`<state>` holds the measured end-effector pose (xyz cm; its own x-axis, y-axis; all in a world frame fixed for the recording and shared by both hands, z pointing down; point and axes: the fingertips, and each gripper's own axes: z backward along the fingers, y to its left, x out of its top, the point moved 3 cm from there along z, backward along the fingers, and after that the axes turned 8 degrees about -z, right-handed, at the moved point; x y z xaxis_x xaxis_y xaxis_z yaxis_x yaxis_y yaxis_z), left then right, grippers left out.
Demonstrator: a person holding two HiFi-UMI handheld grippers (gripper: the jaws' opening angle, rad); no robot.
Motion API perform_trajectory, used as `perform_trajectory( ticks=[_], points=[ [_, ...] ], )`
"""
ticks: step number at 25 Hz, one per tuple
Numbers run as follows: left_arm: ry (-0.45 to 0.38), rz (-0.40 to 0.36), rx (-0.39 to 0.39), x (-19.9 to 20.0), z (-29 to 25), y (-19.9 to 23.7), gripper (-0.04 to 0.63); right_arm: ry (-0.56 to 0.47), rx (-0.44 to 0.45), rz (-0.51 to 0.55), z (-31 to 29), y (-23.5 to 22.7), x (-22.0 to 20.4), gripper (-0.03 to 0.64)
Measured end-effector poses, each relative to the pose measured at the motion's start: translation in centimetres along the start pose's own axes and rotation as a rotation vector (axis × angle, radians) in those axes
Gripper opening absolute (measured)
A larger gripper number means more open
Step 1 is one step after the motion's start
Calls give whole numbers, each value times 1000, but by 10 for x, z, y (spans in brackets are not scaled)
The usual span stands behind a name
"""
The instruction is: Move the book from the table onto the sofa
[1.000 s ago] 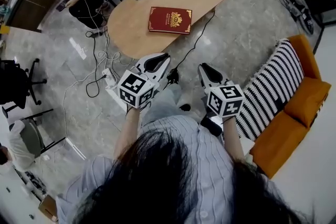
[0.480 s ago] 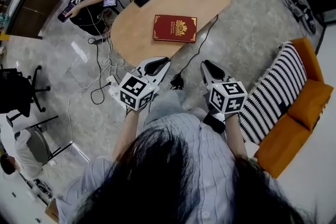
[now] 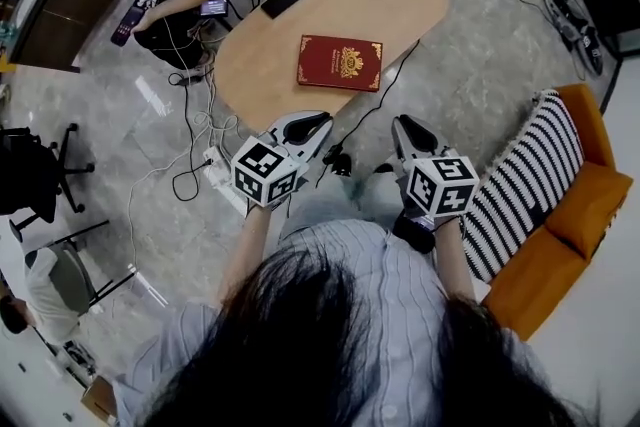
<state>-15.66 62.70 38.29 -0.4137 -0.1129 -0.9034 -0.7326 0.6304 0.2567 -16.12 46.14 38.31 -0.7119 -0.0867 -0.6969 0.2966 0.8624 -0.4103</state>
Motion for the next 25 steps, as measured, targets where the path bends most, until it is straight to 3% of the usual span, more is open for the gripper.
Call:
perform_trajectory(
  ticks=[7,10,14,19,25],
  points=[
    [-57,51,-11,-4,-31,18,15,5,-10,-41,-26,-40,22,54],
    [-29,55,-3,-19,-44,35,17,28,0,-48,-48,-62,28,54],
    [57,78,73,-38,-52,61,17,101,19,-12,-78,-88,32,54],
    [68,167,212,-49,-64,96,17,177,59,-51,-121,-117,36,54],
    [117,252,305,-71,-82,130,17,293,87,-63,-173,-141,18,54]
  ],
)
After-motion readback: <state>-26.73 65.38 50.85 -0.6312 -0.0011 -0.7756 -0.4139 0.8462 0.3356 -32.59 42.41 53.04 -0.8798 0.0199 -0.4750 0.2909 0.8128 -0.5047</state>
